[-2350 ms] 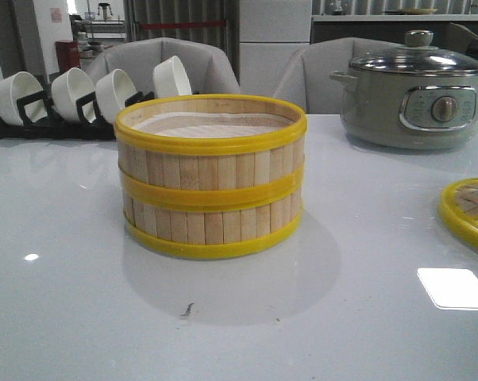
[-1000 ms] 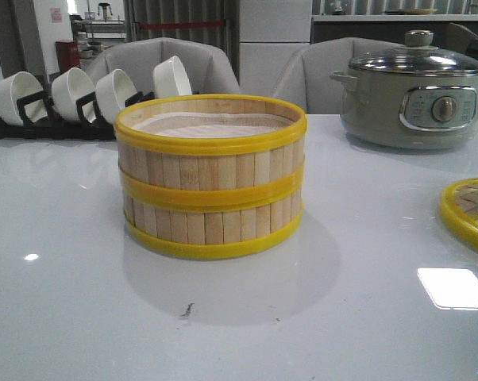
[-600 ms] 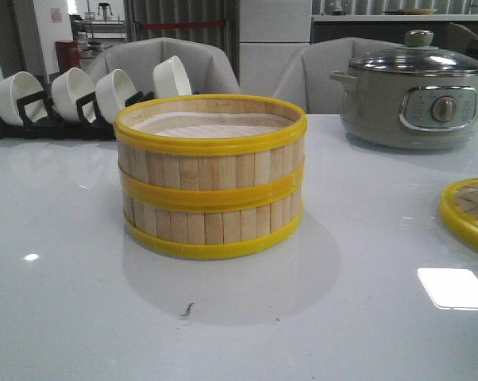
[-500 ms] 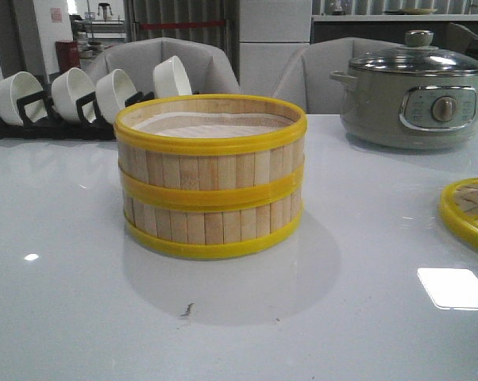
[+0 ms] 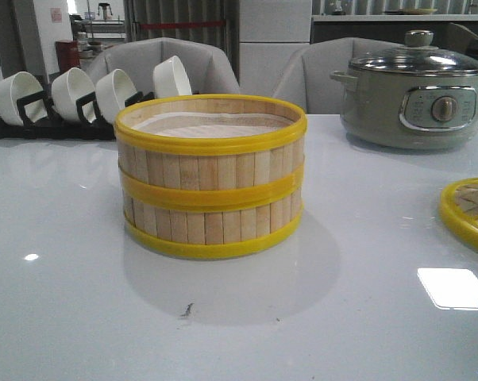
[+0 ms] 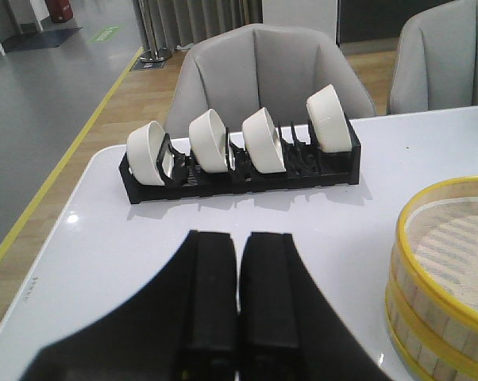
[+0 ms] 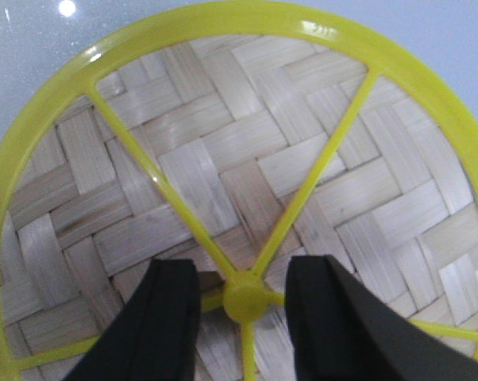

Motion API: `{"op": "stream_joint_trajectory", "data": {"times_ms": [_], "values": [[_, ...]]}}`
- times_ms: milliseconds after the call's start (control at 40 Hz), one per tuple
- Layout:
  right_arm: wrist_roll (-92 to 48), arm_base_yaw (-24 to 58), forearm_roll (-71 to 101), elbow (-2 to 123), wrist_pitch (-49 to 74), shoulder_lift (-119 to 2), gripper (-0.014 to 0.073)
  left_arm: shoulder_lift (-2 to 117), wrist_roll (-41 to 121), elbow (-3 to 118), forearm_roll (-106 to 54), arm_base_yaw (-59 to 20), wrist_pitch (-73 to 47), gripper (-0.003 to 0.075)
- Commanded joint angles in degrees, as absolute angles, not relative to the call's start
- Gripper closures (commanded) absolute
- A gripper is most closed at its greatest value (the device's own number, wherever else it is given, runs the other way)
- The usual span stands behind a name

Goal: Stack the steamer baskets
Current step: 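Lower the right gripper and grasp the hub of the woven lid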

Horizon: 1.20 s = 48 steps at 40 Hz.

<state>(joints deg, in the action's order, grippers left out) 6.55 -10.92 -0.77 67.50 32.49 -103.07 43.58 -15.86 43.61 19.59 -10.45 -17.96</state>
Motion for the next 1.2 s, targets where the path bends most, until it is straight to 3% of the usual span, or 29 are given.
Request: {"op": "stream_joint_trajectory", "data": {"times_ms": [0,1175], "values": [[6.49,-11.12,-1.05,69.37,30.12,-100.54,0.0221,43.5,-15.92,45.24,19.65,-10.35,-13.17,0.0634],[6.49,-11.12,-1.05,69.37,31.43,-102.24,0.0221,43.5,-15.92,45.24,19.65,-10.35,-13.17,0.0634]]}}
